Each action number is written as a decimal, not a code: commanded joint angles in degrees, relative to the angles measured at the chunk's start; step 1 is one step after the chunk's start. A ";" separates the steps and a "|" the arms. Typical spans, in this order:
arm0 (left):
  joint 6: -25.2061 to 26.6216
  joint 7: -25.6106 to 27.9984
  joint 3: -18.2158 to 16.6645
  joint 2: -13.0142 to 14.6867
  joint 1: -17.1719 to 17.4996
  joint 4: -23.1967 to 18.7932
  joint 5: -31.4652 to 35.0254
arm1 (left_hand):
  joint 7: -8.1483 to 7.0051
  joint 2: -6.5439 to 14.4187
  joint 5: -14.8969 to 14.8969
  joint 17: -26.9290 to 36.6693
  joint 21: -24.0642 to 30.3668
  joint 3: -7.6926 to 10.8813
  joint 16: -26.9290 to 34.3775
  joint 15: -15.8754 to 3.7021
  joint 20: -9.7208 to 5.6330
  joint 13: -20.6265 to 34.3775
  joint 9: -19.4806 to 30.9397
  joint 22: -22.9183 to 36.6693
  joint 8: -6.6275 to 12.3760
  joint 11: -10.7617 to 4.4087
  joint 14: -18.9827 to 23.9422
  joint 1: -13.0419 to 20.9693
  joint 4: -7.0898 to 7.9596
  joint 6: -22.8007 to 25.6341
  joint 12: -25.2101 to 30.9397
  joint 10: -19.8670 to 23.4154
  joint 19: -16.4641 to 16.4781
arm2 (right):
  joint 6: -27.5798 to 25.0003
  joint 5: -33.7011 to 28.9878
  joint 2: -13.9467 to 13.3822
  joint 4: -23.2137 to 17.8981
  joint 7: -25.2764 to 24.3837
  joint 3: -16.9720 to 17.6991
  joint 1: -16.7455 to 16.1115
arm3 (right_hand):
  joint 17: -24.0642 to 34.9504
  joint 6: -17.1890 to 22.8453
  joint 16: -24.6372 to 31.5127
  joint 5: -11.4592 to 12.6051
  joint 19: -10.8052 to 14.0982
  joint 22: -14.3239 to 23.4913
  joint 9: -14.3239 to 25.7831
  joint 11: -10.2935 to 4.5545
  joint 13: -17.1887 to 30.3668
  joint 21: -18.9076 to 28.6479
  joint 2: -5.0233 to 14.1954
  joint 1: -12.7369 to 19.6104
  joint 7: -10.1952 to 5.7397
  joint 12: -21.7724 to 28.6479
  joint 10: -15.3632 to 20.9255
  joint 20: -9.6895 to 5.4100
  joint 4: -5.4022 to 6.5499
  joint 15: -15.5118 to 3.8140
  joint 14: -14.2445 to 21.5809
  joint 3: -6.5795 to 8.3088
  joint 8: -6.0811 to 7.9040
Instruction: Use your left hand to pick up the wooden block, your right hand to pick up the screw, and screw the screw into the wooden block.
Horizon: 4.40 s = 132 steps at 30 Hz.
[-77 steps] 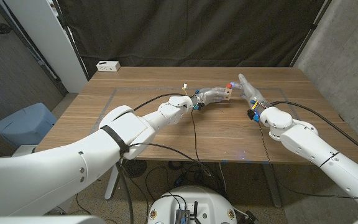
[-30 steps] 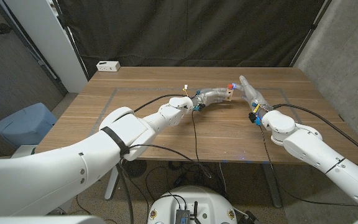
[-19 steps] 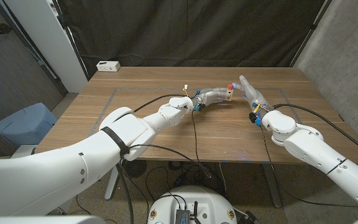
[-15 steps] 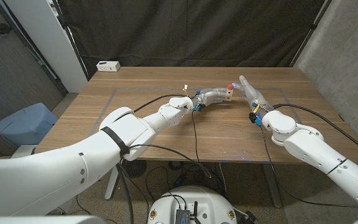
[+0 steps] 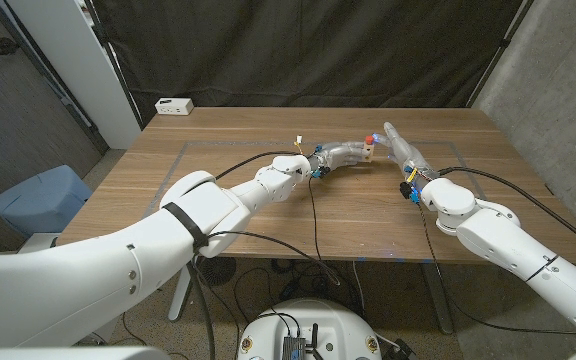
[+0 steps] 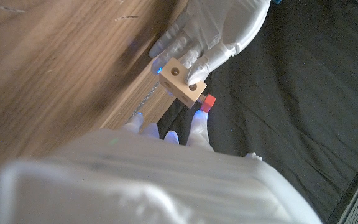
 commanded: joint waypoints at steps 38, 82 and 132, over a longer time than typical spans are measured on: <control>3.25 1.54 0.51 1.27 0.96 -3.99 0.09 | 2.12 0.67 0.27 0.21 0.39 0.24 0.24 -3.26 0.06 0.31 0.25 0.28 0.45 0.20 0.44 -0.05 0.27 2.45 0.38 0.52 0.19 | -1.34 -0.16 -0.89 -2.53 -0.40 -0.13 -1.32 | 0.07 1.28 0.46 0.66 0.85 -0.02 0.16 0.29 -0.01 0.44 1.92 0.26 0.11 0.41 -4.15 0.03 -0.10 0.13 -8.68 0.33 0.54; -0.08 -0.08 0.68 -0.16 -0.16 0.00 0.18 | 2.17 0.65 0.26 0.22 0.38 0.23 0.24 -3.20 0.01 0.32 0.25 0.28 0.41 0.19 0.42 -0.02 0.24 2.33 0.34 0.46 0.20 | 1.32 0.96 -1.43 1.17 0.91 2.73 -0.70 | 0.10 -1.28 0.32 0.67 0.68 -0.01 0.15 0.63 0.02 0.20 1.59 0.45 -0.10 0.02 -4.27 0.33 -0.29 0.45 -8.66 0.36 -0.49; 1.85 0.90 0.96 0.36 0.16 -1.98 0.32 | 2.09 0.63 0.26 0.23 0.39 0.19 0.26 -3.27 -0.05 0.32 0.25 0.28 0.45 0.20 0.42 0.04 0.23 2.43 0.34 0.44 0.22 | 1.89 0.00 0.42 4.99 4.53 -1.21 4.45 | 0.17 -1.25 0.27 0.63 0.08 0.00 0.13 0.71 0.02 0.06 1.48 0.07 -0.53 0.05 -4.59 0.40 -0.07 0.52 -9.03 0.15 0.06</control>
